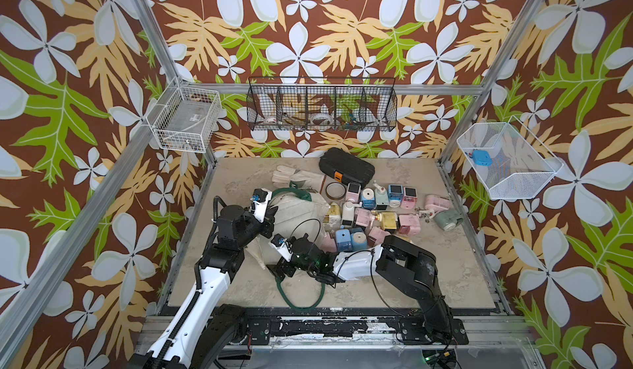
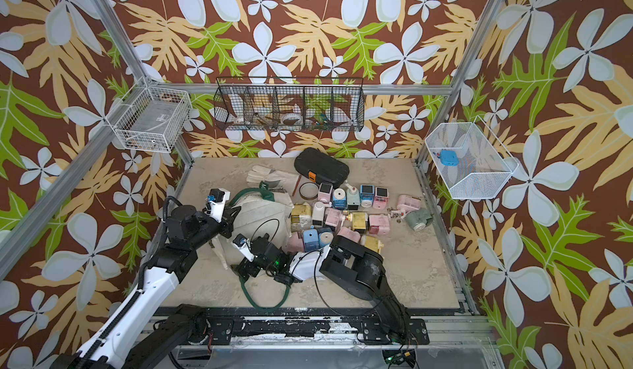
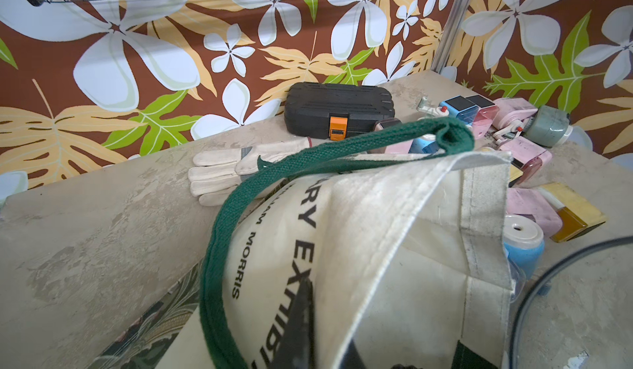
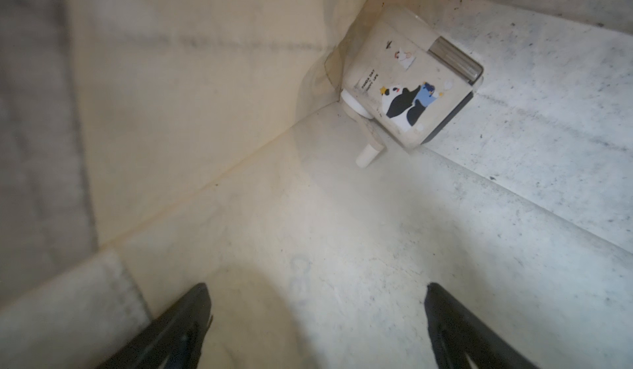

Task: Take out the pencil sharpeners from the tote bags
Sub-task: Pick up the pencil sharpener from the canvas bag.

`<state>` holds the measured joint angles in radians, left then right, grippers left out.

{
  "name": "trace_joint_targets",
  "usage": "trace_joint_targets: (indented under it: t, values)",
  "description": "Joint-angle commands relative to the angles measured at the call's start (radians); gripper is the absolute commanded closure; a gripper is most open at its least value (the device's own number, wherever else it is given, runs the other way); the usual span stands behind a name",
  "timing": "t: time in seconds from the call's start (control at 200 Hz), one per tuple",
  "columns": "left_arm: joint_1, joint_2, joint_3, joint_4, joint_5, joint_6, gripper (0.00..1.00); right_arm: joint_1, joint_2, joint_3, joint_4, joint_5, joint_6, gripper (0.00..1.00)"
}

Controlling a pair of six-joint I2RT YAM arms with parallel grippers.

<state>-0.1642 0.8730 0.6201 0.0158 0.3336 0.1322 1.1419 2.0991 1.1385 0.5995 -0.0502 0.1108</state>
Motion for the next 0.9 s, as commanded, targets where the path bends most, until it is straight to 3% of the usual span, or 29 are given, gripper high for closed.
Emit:
trace_joint_targets:
  t: [0.0,0.28,0.505,0.681,0.896]
  values:
    - [-0.002,0.001,-0.003,0.035,0.028,0.006,1.00,-0.004,0.004,-0.017,0.060,0.010,-0.060,0.00]
    - [-0.002,-0.024,-0.015,-0.046,0.001,0.017,1.00,-0.123,0.042,-0.027,0.213,-0.078,0.084,0.00]
    - [-0.001,-0.077,-0.083,-0.014,0.035,-0.026,1.00,-0.125,0.109,0.079,0.213,-0.159,0.049,0.00]
    - [-0.002,-0.072,-0.092,0.003,0.048,-0.032,1.00,-0.123,0.228,0.275,0.182,-0.235,0.078,0.00]
    - [-0.003,-0.072,-0.095,0.030,0.080,-0.055,1.00,-0.104,0.428,0.593,0.074,-0.177,0.095,0.00]
